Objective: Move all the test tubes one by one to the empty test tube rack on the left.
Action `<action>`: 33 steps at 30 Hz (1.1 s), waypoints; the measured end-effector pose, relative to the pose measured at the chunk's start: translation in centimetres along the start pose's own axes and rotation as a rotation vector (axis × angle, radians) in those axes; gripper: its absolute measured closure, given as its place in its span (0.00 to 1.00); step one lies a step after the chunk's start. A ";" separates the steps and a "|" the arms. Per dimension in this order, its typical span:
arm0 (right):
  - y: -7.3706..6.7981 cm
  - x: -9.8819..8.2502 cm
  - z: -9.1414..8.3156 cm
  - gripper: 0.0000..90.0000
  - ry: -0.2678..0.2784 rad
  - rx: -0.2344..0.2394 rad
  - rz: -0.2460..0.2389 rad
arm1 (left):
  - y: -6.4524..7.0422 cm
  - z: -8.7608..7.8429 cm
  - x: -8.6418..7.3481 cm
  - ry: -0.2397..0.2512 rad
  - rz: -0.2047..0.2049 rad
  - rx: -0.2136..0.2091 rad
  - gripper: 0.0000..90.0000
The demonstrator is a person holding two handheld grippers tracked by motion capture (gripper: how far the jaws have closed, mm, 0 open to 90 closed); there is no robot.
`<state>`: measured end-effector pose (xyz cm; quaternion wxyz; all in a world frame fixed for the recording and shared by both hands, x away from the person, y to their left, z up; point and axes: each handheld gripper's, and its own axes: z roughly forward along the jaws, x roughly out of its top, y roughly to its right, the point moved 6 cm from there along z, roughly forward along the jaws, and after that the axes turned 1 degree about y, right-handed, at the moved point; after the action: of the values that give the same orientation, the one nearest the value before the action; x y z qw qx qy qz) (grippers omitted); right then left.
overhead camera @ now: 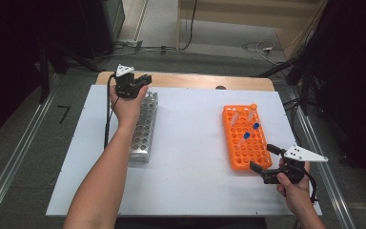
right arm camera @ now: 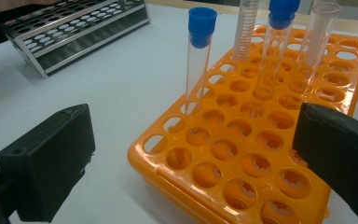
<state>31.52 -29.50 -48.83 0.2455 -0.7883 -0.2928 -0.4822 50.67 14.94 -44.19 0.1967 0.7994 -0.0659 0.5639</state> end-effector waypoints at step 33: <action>0.4 -0.2 0.1 0.00 -0.007 -0.019 0.013 | 0.5 0.7 -1.6 -0.203 0.135 0.054 0.72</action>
<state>31.78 -29.83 -49.12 0.2401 -0.7941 -0.2840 -0.4807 50.55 14.01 -45.78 0.1288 0.8511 -0.1240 0.4936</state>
